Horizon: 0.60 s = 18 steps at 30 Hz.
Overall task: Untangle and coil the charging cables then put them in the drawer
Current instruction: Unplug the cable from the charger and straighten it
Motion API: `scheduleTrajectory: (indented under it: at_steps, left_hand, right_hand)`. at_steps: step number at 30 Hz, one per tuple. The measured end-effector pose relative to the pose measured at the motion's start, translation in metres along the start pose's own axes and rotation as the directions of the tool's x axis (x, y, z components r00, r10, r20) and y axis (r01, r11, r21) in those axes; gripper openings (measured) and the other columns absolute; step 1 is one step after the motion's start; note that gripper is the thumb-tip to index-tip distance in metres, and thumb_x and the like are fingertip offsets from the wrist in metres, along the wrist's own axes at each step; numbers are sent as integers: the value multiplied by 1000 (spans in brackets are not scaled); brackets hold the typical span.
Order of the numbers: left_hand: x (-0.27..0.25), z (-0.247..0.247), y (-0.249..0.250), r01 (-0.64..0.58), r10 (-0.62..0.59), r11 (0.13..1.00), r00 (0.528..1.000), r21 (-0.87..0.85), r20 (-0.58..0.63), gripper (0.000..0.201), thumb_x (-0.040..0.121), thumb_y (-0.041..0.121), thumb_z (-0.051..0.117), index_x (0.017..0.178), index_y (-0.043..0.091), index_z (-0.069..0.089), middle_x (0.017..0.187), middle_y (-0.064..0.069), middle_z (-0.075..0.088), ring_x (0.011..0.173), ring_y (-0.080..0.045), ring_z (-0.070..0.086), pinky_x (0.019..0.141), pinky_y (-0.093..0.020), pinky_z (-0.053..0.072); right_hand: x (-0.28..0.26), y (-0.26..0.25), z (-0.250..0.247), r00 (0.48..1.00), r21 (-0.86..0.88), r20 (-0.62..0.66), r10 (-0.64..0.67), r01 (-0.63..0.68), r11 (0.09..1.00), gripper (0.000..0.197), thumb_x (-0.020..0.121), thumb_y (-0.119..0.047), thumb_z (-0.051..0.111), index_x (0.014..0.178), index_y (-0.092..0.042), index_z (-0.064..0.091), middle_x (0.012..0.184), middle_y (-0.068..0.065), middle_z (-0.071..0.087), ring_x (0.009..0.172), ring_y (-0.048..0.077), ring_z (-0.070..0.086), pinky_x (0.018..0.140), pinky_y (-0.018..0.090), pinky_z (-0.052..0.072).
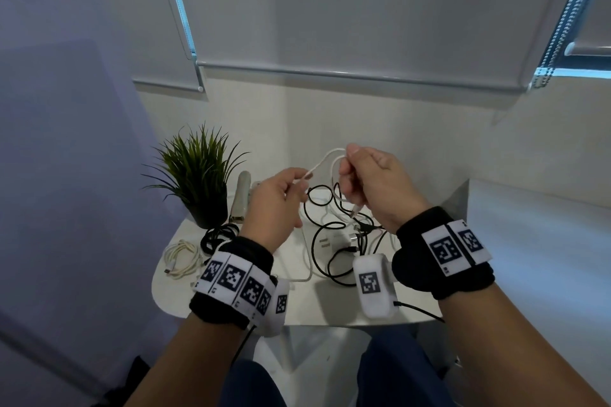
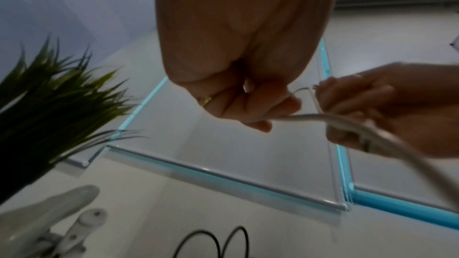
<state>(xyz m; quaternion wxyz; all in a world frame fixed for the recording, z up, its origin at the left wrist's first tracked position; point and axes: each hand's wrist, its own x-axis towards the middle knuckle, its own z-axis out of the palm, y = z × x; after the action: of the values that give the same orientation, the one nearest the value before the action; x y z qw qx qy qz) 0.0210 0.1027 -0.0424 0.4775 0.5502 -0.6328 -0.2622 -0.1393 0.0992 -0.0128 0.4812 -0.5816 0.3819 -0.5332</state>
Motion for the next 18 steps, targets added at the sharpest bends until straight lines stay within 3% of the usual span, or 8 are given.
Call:
scheduleTrajectory:
  at_steps: [3,5,8,10,14,17,18]
  left_hand:
    - [-11,17,-2,4,-15,998,987,69,163,27,97,14,47,120,22,57,78,1,62,42,-3,49,46,-19,44]
    - [-14,24,-2,-21,-21,987,966,160,259,29,96,18,47,122,26,54,79,2,65,39,-1,48,49,-21,43]
    - [-18,21,1,-52,-52,967,917,249,395,23,93,19,51,115,21,59,78,0,66,38,3,46,45,-14,39]
    - [-19,14,3,-63,-70,960,888,271,455,18,91,22,56,107,20,63,69,4,62,40,4,46,43,-10,35]
    - [-18,-7,12,-97,-56,951,878,292,475,8,88,25,61,93,22,67,64,8,53,56,-5,49,56,-21,41]
    - [-13,-19,23,-125,34,968,924,219,380,10,91,29,57,87,24,64,67,10,56,57,-9,49,59,-32,47]
    - [-11,-22,25,-130,59,971,943,199,327,13,91,34,54,85,26,62,65,10,58,54,-8,49,68,-42,50]
  right_hand:
    - [1,-3,2,1000,114,-25,-6,9,993,37,102,-24,37,74,-12,58,72,5,70,52,16,57,42,24,38]
    - [3,-2,4,999,184,-49,-10,19,983,34,101,-20,40,76,-10,62,82,8,72,68,22,65,50,29,46]
    - [8,3,-1,996,201,-81,-36,52,978,27,99,-11,45,81,-9,65,93,7,71,90,23,68,80,34,54]
    - [12,8,-7,992,43,-102,-74,79,996,24,95,-15,52,78,-19,69,100,3,71,98,22,65,94,38,50]
    - [11,14,-12,989,-235,-76,-128,107,966,24,95,-18,54,77,-26,67,102,-3,69,109,11,61,100,30,41]
    - [9,21,-10,994,-407,-37,-107,83,910,23,96,-14,49,80,-23,63,100,8,71,99,21,65,96,36,47]
    - [8,21,-8,995,-427,-21,-95,76,901,22,96,-14,48,81,-21,62,93,6,72,94,19,67,92,36,49]
